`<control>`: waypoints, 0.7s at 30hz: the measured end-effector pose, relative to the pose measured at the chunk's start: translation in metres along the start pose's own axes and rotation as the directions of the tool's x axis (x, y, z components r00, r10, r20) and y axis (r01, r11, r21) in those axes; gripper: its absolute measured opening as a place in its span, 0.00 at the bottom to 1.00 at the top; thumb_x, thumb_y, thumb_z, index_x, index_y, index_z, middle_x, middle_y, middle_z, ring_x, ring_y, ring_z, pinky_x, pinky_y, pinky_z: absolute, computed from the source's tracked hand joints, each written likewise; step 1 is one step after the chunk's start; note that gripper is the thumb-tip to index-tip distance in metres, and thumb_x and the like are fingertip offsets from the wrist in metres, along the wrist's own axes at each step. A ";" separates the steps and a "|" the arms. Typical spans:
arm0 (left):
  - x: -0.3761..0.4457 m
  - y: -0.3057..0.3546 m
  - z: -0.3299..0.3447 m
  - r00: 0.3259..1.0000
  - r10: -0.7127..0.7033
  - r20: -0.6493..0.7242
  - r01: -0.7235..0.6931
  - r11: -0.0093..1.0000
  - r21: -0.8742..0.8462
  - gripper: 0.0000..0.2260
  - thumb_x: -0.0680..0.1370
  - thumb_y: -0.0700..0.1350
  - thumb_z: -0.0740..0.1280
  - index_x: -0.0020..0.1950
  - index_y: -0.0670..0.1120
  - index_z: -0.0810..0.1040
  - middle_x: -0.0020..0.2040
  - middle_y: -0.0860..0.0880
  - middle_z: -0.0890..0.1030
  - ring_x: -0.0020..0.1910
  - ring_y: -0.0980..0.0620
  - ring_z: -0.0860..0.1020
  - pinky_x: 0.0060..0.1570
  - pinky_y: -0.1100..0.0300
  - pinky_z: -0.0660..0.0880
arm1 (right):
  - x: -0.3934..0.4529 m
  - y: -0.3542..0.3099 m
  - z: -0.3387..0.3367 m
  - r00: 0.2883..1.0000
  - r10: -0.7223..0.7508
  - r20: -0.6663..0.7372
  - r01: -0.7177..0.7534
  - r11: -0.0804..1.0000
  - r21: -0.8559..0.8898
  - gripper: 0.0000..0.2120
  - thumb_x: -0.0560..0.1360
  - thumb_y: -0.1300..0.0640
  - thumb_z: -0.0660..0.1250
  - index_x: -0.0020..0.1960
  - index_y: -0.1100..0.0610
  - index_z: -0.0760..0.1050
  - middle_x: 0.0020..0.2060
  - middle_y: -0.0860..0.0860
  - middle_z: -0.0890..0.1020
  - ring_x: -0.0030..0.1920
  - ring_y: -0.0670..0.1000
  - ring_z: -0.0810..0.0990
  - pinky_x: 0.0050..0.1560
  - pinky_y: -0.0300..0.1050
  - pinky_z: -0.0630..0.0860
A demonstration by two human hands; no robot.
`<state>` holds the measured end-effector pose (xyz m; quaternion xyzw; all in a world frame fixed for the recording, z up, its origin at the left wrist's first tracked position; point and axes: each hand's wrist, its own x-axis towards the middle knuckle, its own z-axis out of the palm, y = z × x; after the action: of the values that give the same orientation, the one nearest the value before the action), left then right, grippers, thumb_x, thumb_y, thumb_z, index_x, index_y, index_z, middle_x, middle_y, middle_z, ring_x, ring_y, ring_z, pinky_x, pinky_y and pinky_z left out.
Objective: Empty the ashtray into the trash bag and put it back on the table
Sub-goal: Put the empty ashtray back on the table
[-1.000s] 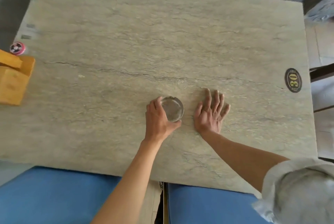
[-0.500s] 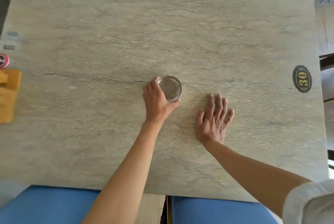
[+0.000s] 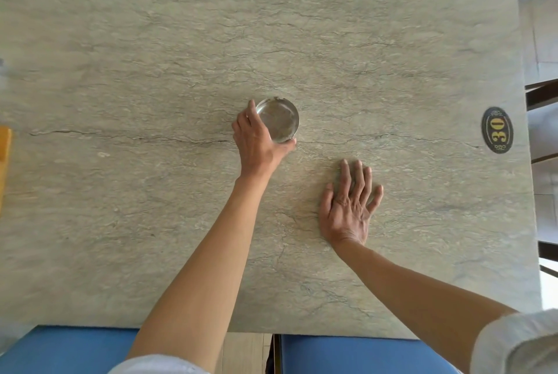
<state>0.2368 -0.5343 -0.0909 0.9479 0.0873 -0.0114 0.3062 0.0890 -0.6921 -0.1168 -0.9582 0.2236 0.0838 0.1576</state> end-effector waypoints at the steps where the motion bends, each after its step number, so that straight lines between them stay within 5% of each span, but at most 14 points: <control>1: -0.001 -0.001 0.001 1.000 -0.014 -0.008 0.014 1.000 -0.012 0.57 0.57 0.61 0.80 0.77 0.38 0.60 0.68 0.40 0.70 0.67 0.41 0.68 0.69 0.50 0.64 | 0.000 0.000 0.000 1.000 0.000 0.000 0.000 1.000 0.000 0.30 0.84 0.46 0.49 0.84 0.47 0.45 0.85 0.49 0.47 0.84 0.51 0.40 0.81 0.64 0.39; 9: -0.015 -0.006 0.000 0.994 0.008 -0.106 -0.014 0.998 -0.053 0.45 0.58 0.60 0.77 0.69 0.40 0.70 0.62 0.43 0.74 0.61 0.45 0.71 0.64 0.54 0.67 | -0.001 0.000 0.000 1.000 -0.001 0.010 0.001 1.000 0.001 0.30 0.84 0.45 0.49 0.84 0.48 0.45 0.84 0.50 0.47 0.84 0.52 0.40 0.81 0.64 0.39; 21: -0.063 -0.024 -0.008 0.998 0.014 -0.057 -0.015 1.000 -0.021 0.45 0.64 0.59 0.77 0.72 0.37 0.66 0.68 0.40 0.70 0.66 0.42 0.68 0.69 0.51 0.65 | -0.007 0.001 -0.001 1.000 -0.026 -0.010 0.026 1.000 0.004 0.30 0.84 0.45 0.48 0.84 0.49 0.46 0.84 0.51 0.47 0.84 0.52 0.40 0.81 0.64 0.39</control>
<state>0.1700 -0.5208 -0.0931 0.9451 0.0892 0.0185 0.3138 0.0826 -0.6904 -0.1149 -0.9611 0.2121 0.0766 0.1596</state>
